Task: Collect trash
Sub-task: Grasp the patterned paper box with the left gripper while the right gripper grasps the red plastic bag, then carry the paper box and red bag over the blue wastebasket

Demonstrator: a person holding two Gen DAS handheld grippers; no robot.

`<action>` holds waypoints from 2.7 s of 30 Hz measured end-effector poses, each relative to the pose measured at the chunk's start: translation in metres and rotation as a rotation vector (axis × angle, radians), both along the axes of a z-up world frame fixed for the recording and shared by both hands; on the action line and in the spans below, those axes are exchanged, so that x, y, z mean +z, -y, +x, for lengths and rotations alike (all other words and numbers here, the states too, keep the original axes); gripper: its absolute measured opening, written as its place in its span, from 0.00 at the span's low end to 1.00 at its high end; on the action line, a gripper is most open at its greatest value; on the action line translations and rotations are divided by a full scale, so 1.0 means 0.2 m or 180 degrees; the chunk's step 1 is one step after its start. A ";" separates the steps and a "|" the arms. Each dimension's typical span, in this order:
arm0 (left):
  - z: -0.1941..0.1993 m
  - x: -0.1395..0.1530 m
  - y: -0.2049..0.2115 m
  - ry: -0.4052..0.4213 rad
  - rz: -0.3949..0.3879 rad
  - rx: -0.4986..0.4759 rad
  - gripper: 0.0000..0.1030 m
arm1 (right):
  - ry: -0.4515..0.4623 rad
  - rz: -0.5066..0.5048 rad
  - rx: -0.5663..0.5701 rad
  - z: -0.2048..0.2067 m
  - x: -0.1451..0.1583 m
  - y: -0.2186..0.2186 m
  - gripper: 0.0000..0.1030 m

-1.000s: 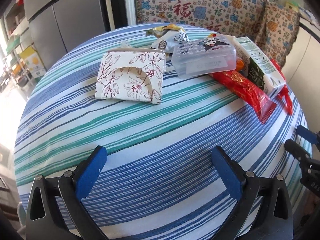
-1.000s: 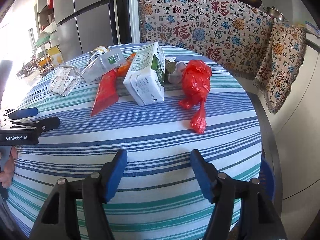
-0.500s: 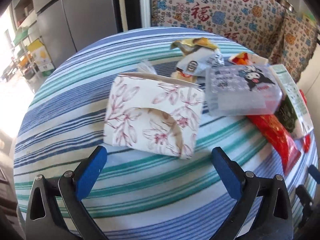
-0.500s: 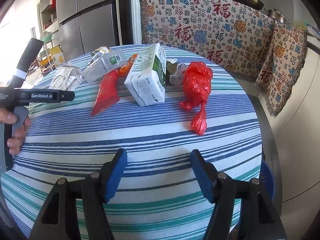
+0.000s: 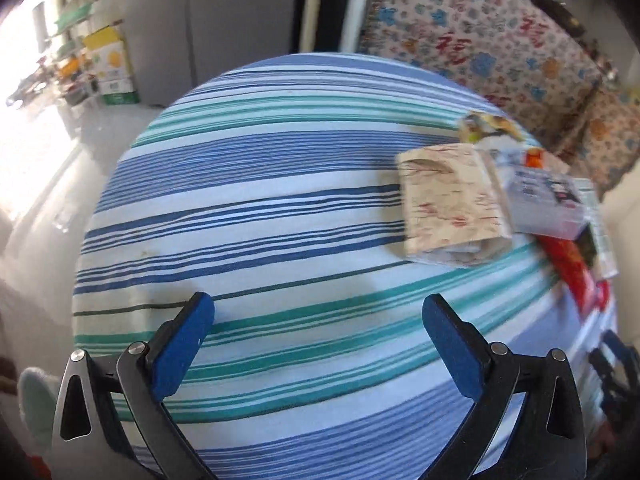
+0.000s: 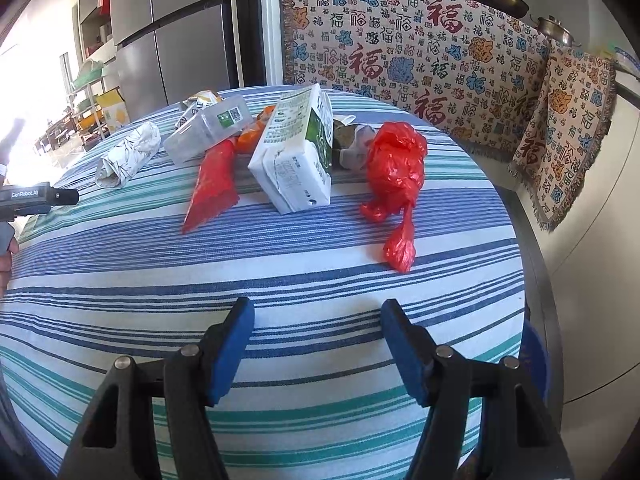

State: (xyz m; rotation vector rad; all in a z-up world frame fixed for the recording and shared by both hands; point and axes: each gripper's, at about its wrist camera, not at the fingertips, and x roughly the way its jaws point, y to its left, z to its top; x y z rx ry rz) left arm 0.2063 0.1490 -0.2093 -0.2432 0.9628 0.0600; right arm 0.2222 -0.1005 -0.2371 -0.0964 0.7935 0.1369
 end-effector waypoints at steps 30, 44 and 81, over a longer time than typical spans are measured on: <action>0.30 0.03 0.35 0.0179 0.0344 -0.0820 0.73 | -0.0266 0.0748 -0.0379 0.60 0.17 0.28 0.64; 0.17 0.10 0.26 0.0272 0.0152 -0.0723 0.68 | -0.0176 0.0824 -0.0284 0.38 0.26 0.37 0.41; -0.03 0.41 1.67 0.0610 -0.0269 -0.2062 0.68 | 0.0071 0.0949 -0.0931 -0.02 0.43 1.28 0.41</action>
